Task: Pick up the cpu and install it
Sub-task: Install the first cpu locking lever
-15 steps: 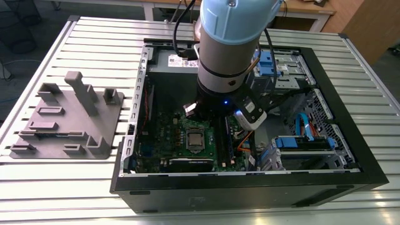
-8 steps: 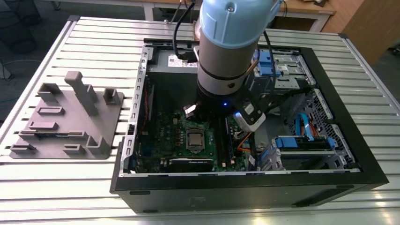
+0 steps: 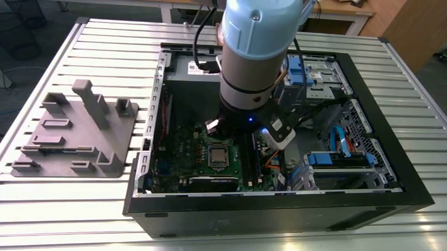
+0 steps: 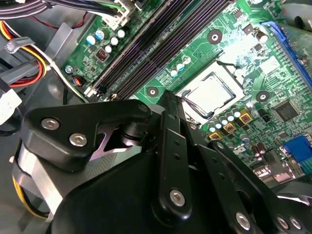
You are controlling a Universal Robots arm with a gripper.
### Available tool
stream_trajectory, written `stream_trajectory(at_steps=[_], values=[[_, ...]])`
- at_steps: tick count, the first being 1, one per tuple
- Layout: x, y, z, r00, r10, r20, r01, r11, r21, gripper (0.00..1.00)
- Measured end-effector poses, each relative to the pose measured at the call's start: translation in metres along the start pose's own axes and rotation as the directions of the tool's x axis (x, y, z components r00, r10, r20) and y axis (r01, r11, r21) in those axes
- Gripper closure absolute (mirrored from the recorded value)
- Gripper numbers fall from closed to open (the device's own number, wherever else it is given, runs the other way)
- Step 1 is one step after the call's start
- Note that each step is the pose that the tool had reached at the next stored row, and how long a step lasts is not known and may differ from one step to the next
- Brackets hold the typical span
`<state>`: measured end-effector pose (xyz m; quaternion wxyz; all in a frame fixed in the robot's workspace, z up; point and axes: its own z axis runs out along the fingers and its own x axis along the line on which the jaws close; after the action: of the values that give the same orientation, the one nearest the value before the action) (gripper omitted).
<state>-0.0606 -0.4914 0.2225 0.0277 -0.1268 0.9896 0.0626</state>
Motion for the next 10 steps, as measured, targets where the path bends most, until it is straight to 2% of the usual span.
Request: stream_trajectory(at_steps=[10], values=[[0.0020,0.0001,0.0018,1.0000,0.004,0.0003,-0.004,1.0000,0.0007,0.89]])
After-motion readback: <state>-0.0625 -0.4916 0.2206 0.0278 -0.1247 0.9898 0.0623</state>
